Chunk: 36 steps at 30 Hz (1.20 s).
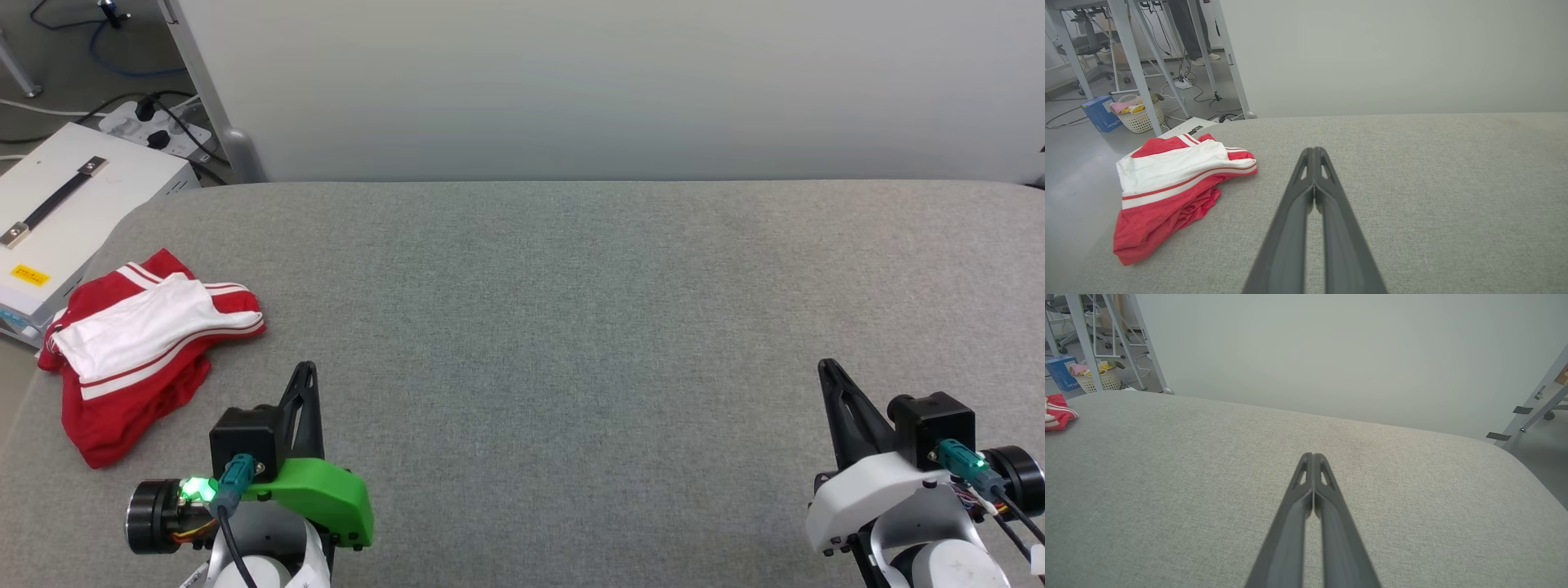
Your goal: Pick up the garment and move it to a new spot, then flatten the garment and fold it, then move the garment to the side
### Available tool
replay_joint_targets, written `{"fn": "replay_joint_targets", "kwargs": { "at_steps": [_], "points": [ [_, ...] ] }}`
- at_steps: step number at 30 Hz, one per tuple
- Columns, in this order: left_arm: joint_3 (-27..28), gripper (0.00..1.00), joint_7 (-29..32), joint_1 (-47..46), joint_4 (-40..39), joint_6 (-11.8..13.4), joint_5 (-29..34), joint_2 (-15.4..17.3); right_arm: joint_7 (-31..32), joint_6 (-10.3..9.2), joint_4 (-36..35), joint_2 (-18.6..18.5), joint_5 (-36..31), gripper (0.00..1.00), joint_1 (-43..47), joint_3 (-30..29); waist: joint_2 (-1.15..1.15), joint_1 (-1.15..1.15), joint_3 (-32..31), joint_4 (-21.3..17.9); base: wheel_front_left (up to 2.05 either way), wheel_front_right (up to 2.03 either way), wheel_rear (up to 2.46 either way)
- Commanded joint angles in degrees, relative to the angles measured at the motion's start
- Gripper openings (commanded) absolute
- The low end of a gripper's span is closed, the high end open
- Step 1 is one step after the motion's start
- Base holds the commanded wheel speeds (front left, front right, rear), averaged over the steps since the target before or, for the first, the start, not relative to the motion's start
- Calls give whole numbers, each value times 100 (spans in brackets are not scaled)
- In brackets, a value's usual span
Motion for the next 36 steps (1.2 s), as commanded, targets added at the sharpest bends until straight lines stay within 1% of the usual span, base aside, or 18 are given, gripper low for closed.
{"fn": "replay_joint_targets", "kwargs": {
  "at_steps": [1,24,25,36],
  "points": [
    [6,0,-5,63,-16,24,54,16,15,39,-27,-26,-63,0,56,8,68,0,0,0,0,0,0],
    [6,0,-5,63,-16,24,54,16,15,39,-27,-26,-63,0,56,8,68,0,0,0,0,0,0],
    [0,100,-1,-1,2,0,-3,0,-2,-2,1,1,4,100,-1,-3,0,0,0,0,0,0,0],
    [-30,100,-99,-15,94,4,-65,0,-99,-3,87,5,104,100,-39,-40,4,0,7,-2,0,0,0]
  ]
}}
